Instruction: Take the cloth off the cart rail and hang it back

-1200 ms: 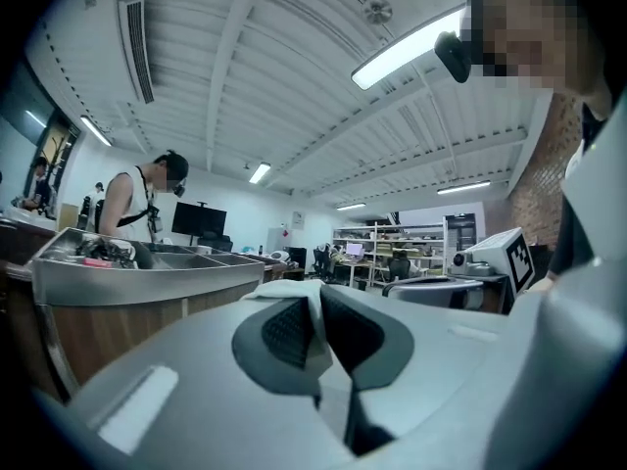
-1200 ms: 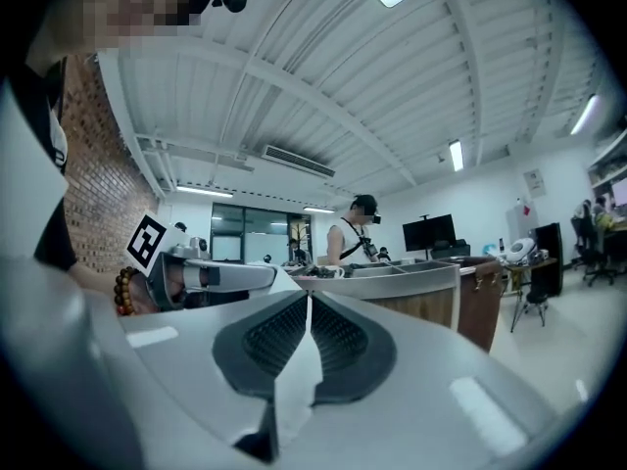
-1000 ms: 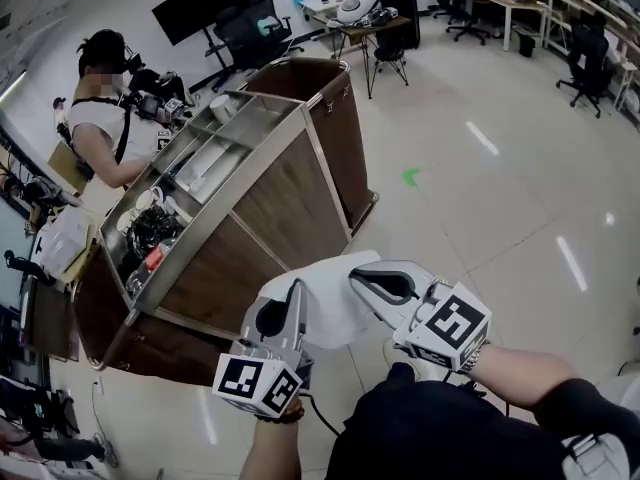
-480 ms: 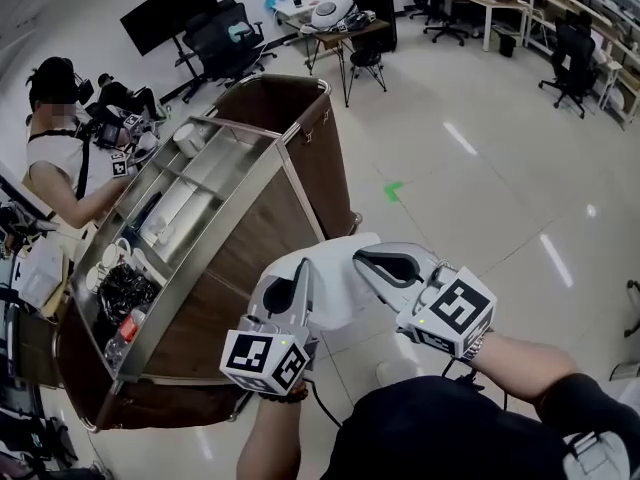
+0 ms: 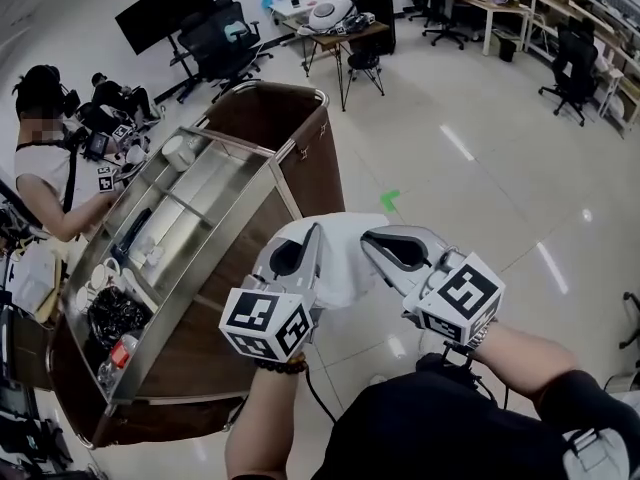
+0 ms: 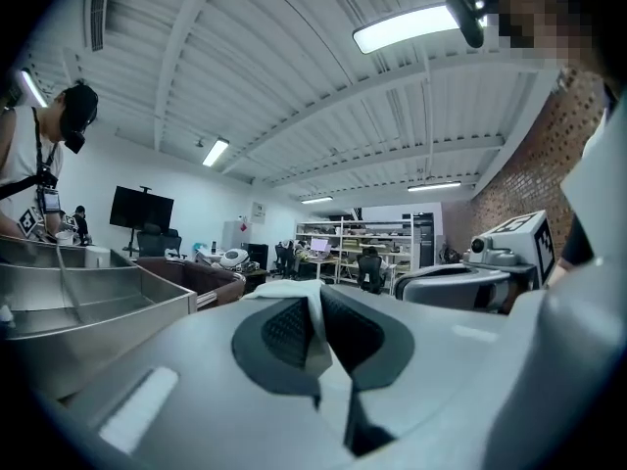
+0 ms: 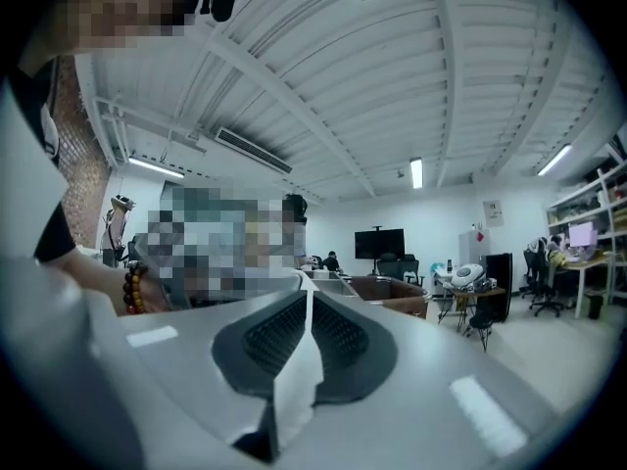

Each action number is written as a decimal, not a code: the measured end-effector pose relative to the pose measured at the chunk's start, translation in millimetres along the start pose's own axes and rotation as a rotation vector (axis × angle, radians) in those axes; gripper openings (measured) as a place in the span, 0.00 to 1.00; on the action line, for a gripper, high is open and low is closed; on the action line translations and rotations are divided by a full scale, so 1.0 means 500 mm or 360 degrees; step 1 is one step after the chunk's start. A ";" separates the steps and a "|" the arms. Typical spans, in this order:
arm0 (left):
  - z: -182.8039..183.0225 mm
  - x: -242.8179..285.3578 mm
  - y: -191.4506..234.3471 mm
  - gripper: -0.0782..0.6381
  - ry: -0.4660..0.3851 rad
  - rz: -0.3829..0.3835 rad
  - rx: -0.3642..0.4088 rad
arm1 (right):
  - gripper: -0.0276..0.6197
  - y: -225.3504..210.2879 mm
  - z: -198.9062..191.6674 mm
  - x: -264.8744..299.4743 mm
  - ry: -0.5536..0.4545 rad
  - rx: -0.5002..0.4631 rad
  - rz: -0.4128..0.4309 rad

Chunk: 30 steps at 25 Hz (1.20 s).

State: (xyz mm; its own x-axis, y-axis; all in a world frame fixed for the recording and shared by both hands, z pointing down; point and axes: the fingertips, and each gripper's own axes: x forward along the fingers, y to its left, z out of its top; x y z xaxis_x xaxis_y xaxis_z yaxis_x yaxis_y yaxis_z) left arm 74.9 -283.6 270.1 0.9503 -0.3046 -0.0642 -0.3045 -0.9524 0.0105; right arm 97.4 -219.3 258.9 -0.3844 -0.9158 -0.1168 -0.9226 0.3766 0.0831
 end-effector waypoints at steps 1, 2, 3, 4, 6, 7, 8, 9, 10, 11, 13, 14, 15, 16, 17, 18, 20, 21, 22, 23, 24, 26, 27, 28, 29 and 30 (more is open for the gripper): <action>0.004 0.020 0.004 0.12 0.0003 -0.0008 -0.0004 | 0.07 -0.020 -0.003 0.002 0.0000 0.0003 0.0000; 0.008 0.040 0.008 0.12 0.0004 -0.0015 -0.0008 | 0.09 -0.042 -0.006 0.005 0.0001 0.0004 0.0001; 0.011 0.062 0.014 0.12 0.0005 -0.0018 -0.0012 | 0.12 -0.066 -0.011 0.009 0.0003 0.0007 0.0006; 0.013 0.084 0.020 0.12 0.0005 -0.0019 -0.0014 | 0.16 -0.090 -0.017 0.014 0.0006 0.0013 0.0013; 0.014 0.132 0.029 0.12 0.0009 -0.0013 -0.0010 | 0.24 -0.141 -0.034 0.021 0.0018 0.0026 0.0036; 0.013 0.157 0.030 0.12 0.0012 -0.0009 -0.0004 | 0.29 -0.169 -0.044 0.022 0.0025 0.0030 0.0050; 0.013 0.183 0.029 0.12 0.0014 -0.0005 0.0004 | 0.33 -0.197 -0.053 0.022 0.0031 0.0030 0.0066; 0.012 0.210 0.028 0.12 0.0015 -0.0001 0.0015 | 0.37 -0.225 -0.063 0.022 0.0038 0.0027 0.0085; 0.009 0.235 0.028 0.12 0.0016 0.0001 0.0026 | 0.42 -0.251 -0.075 0.024 0.0048 0.0019 0.0108; 0.005 0.258 0.030 0.12 0.0016 0.0004 0.0037 | 0.45 -0.277 -0.088 0.028 0.0061 0.0009 0.0137; 0.000 0.303 0.040 0.12 0.0017 0.0021 0.0050 | 0.51 -0.326 -0.112 0.040 0.0096 -0.0014 0.0203; 0.003 0.326 0.044 0.12 0.0020 0.0035 0.0050 | 0.53 -0.353 -0.118 0.044 0.0113 -0.0028 0.0235; 0.007 0.350 0.047 0.12 0.0025 0.0051 0.0047 | 0.54 -0.382 -0.121 0.046 0.0127 -0.0045 0.0263; 0.011 0.374 0.049 0.12 0.0029 0.0064 0.0044 | 0.55 -0.411 -0.125 0.047 0.0141 -0.0064 0.0289; 0.013 0.396 0.052 0.12 0.0030 0.0072 0.0044 | 0.57 -0.440 -0.133 0.049 0.0157 -0.0085 0.0315; 0.015 0.417 0.057 0.12 0.0031 0.0077 0.0045 | 0.59 -0.467 -0.145 0.054 0.0178 -0.0105 0.0345; 0.023 0.458 0.071 0.12 0.0033 0.0079 0.0054 | 0.62 -0.523 -0.167 0.068 0.0225 -0.0133 0.0418; 0.029 0.480 0.078 0.12 0.0036 0.0077 0.0061 | 0.62 -0.552 -0.174 0.075 0.0243 -0.0143 0.0452; 0.034 0.501 0.085 0.12 0.0038 0.0076 0.0066 | 0.62 -0.580 -0.180 0.082 0.0256 -0.0152 0.0480; 0.036 0.518 0.093 0.12 0.0037 0.0077 0.0068 | 0.62 -0.606 -0.185 0.088 0.0263 -0.0160 0.0501; 0.035 0.532 0.099 0.12 0.0034 0.0079 0.0068 | 0.62 -0.628 -0.191 0.093 0.0264 -0.0165 0.0514; 0.026 0.552 0.105 0.12 0.0034 0.0086 0.0066 | 0.62 -0.658 -0.196 0.099 0.0248 -0.0160 0.0530; 0.023 0.559 0.106 0.12 0.0038 0.0092 0.0066 | 0.62 -0.667 -0.195 0.101 0.0235 -0.0153 0.0537; 0.024 0.564 0.109 0.12 0.0042 0.0098 0.0068 | 0.62 -0.673 -0.192 0.106 0.0222 -0.0142 0.0543; 0.027 0.569 0.114 0.12 0.0046 0.0103 0.0070 | 0.62 -0.679 -0.187 0.114 0.0209 -0.0130 0.0545; 0.032 0.573 0.121 0.12 0.0050 0.0104 0.0071 | 0.62 -0.682 -0.183 0.124 0.0195 -0.0118 0.0543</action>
State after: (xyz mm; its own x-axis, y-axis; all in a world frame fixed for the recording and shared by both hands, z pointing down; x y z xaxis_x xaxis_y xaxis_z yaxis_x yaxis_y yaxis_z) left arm 327.7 -428.5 236.7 0.9297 -0.3667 -0.0335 -0.3677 -0.9294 -0.0310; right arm 391.3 -417.1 313.7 -0.6585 -0.7510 0.0493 -0.7356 0.6561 0.1688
